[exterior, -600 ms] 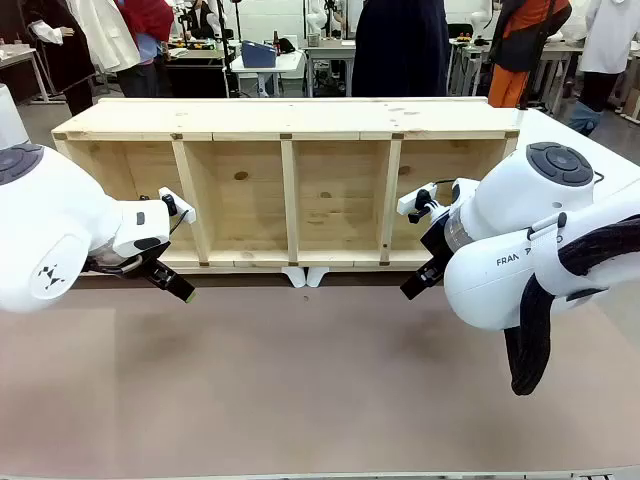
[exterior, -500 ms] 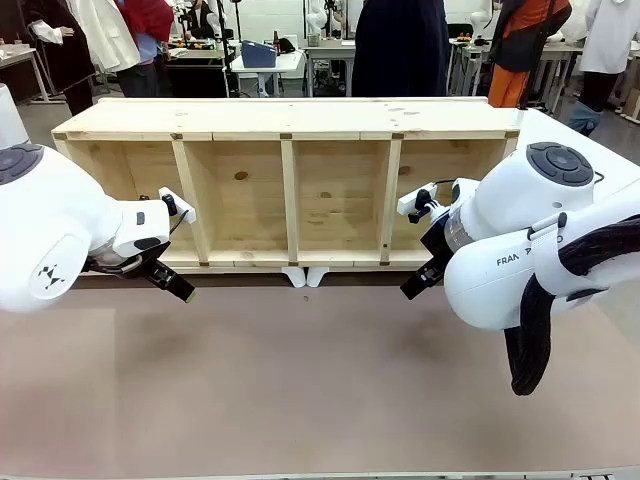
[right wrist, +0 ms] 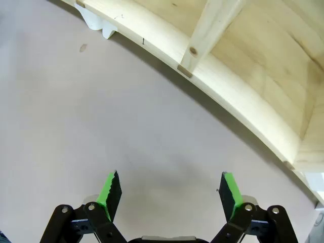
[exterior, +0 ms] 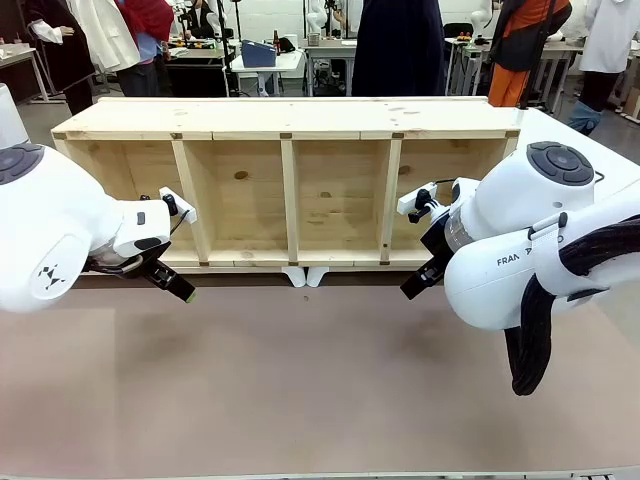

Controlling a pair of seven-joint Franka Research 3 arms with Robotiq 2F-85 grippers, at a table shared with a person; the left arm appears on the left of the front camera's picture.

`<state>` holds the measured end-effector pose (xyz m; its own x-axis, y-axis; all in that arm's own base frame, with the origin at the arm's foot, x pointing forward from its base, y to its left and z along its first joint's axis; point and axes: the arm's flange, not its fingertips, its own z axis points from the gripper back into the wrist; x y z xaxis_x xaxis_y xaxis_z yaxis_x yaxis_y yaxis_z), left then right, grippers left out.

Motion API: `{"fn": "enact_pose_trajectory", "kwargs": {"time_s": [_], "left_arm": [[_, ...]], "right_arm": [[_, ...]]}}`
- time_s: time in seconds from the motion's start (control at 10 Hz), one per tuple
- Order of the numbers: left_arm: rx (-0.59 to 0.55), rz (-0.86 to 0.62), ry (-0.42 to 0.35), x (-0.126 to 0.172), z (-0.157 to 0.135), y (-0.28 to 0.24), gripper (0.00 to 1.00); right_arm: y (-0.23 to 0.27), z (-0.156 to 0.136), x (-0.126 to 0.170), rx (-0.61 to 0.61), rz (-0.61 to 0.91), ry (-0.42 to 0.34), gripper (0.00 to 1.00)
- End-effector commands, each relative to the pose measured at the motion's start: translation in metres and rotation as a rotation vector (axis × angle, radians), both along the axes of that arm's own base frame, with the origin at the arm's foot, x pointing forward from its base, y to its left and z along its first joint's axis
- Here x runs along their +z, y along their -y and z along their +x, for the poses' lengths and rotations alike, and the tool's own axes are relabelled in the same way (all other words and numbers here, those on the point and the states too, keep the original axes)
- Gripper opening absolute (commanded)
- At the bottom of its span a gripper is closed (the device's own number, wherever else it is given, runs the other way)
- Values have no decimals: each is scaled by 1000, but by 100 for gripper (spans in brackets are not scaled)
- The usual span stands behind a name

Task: Perform cable management.
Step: When the cord part of the Power Cable appears at the lower middle area of the table and stops, grasp the cord part of the Power Cable.

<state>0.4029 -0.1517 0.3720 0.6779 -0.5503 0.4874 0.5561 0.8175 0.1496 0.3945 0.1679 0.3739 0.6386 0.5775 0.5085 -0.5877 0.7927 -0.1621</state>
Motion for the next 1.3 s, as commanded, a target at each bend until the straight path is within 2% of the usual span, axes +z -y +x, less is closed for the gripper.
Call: {"fn": "enact_pose_trajectory", "kwargs": {"time_s": [0.0, 1.2], "left_arm": [[3, -2, -1, 0, 0, -1, 100], [3, -2, -1, 0, 0, -1, 100]], "right_arm": [[0, 0, 0, 0, 1, 0, 100], [0, 0, 0, 0, 1, 0, 100]]}}
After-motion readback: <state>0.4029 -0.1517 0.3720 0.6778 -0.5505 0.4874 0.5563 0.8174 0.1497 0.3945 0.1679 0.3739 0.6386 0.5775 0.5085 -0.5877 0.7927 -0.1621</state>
